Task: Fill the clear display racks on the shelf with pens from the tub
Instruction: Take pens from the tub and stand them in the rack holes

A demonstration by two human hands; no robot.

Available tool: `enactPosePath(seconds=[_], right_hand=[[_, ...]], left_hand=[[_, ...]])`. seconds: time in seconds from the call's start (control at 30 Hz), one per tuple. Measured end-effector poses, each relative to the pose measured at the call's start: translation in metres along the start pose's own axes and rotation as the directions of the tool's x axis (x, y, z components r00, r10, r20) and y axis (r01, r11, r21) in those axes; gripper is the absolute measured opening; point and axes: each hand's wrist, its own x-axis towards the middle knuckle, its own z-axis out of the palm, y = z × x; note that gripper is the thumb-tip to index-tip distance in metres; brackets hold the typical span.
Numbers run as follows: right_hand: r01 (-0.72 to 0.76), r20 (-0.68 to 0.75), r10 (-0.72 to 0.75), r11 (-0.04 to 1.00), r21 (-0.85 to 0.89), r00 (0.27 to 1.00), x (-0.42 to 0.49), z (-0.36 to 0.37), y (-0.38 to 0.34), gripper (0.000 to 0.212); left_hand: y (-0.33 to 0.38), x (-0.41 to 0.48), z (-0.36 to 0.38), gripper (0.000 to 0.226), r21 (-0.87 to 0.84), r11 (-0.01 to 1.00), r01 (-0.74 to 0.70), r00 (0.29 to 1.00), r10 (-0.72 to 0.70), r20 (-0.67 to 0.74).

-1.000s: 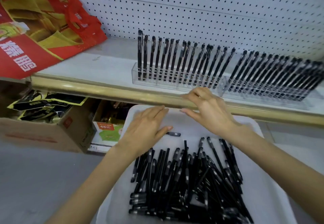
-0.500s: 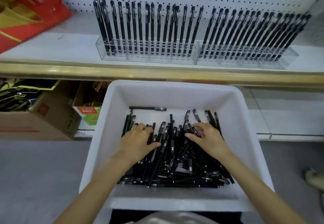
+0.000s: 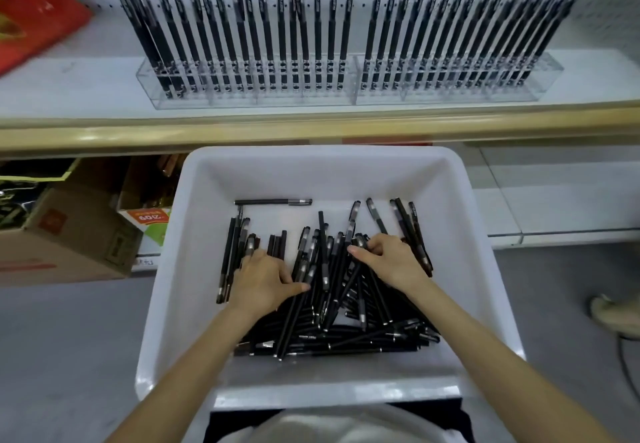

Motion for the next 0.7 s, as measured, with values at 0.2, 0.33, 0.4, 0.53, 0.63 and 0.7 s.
enactPosePath(seconds=[0.2,0.33,0.4,0.53,0.63,0.7], right_hand=[[-0.03,-0.005,0.03,0.991,0.127,1.0,0.009,0.0,0.005,0.026],[-0.083,0.043,0.073,0.949,0.305,0.996,0.01,-0.002,0.006,0.02],[-0.067,0.044,0.055,0.935,0.349,0.998,0.008,-0.008,0.002,0.02],[0.005,0.083,-0.041,0.922,0.386,0.996,0.003,-0.028,-0.017,0.019],[0.085,0.092,-0.136,0.902,0.423,0.986,0.001,-0.044,-0.044,0.018],[0.159,0.087,-0.222,0.874,0.459,0.971,-0.001,-0.056,-0.069,0.017]], left_hand=[[-0.001,0.003,0.003,0.028,-0.079,0.996,0.035,0.999,-0.034,0.015],[-0.003,0.006,-0.002,0.02,-0.212,0.977,0.02,0.999,-0.013,0.033],[-0.002,0.004,-0.013,0.02,-0.309,0.951,0.02,0.999,-0.01,0.034],[-0.005,0.0,-0.038,0.021,-0.456,0.889,-0.046,0.999,0.054,0.005],[-0.002,-0.004,-0.059,0.018,-0.617,0.784,-0.064,0.996,0.093,0.015],[0.0,-0.006,-0.076,0.019,-0.689,0.72,-0.088,0.995,0.095,-0.028]])
